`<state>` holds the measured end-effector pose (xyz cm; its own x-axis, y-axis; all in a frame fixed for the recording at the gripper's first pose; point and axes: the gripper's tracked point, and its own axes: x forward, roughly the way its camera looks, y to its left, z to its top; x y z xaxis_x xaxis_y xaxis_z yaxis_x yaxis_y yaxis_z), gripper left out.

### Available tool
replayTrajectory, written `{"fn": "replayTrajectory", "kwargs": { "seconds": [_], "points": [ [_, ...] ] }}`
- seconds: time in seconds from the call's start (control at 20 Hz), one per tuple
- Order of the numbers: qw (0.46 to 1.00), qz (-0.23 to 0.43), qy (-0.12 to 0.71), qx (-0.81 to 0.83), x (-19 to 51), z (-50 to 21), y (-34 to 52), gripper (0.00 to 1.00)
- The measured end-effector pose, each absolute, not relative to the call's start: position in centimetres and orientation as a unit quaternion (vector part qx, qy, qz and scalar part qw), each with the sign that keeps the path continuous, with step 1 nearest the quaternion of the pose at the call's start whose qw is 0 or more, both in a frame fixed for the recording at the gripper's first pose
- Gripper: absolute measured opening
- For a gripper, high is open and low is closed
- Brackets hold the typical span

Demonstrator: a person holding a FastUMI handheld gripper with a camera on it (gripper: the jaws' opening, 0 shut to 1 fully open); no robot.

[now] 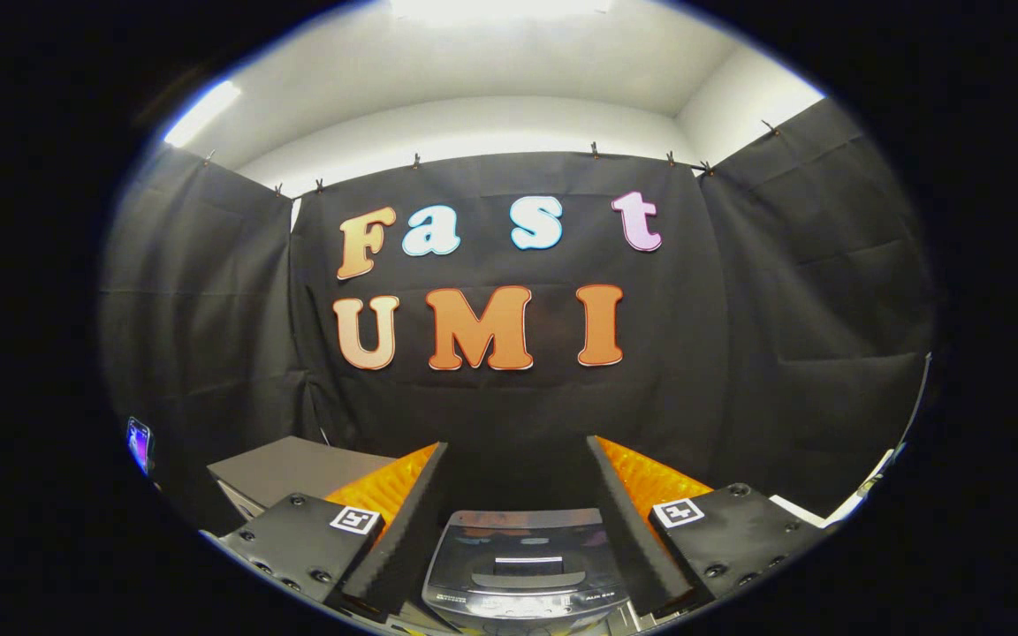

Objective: Put the clothes into the washing machine and then close the washing machine lid.

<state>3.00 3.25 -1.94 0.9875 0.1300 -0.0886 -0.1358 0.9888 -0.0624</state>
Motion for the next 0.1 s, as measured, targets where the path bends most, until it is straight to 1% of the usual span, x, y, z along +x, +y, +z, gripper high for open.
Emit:
{"fn": "replayTrajectory", "kwargs": {
  "seconds": [0.1],
  "points": [
    [0.996,0.064,0.041,-0.037,2.86,-1.85,1.91,0.97]
  ]
}}
